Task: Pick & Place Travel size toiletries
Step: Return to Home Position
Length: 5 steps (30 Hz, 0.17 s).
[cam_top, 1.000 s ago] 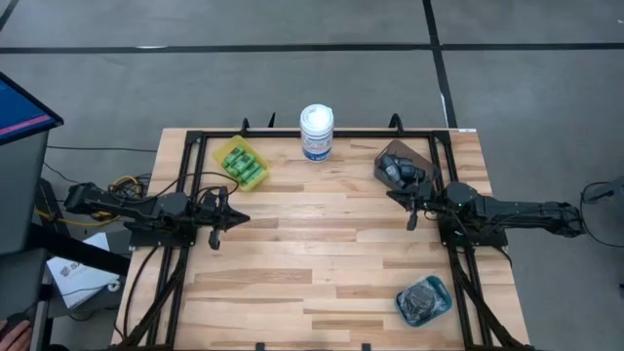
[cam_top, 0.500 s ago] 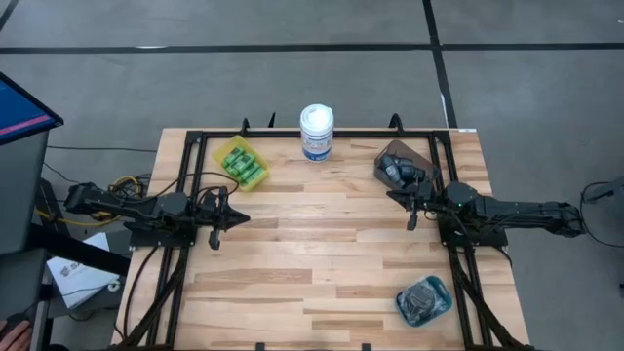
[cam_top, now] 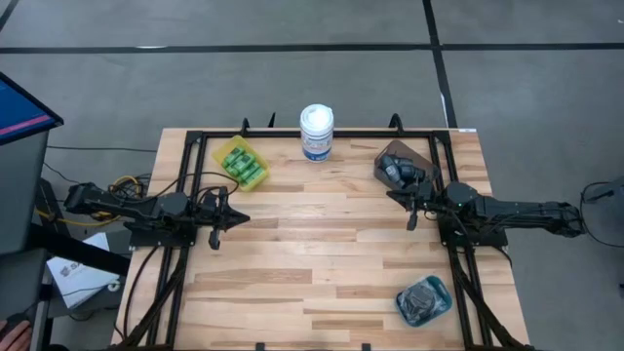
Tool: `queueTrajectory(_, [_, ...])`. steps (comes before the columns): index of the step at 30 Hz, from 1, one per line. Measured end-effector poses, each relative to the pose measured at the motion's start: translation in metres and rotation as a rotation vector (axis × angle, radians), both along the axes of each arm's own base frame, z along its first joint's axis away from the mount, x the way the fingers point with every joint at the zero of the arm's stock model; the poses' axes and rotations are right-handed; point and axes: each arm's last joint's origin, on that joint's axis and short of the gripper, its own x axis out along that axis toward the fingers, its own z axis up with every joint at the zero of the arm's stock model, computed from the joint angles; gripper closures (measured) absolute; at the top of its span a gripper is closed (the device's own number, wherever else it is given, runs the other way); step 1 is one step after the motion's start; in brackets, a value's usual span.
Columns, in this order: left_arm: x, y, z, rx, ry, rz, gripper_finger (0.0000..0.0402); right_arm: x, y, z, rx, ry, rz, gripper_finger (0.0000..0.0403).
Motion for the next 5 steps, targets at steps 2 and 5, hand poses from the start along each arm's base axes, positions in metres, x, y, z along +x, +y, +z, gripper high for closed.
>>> queueTrajectory(2, [0.0,0.0,0.0,0.0,0.0,0.0,0.0401,0.0,0.0,0.0,0.0,0.0,0.0,0.0403])
queueTrajectory(5, [0.0,-0.0001,0.0,0.0,0.0,-0.001,0.0401,0.0,0.0,-0.0001,0.0,0.0,0.0,0.0403])
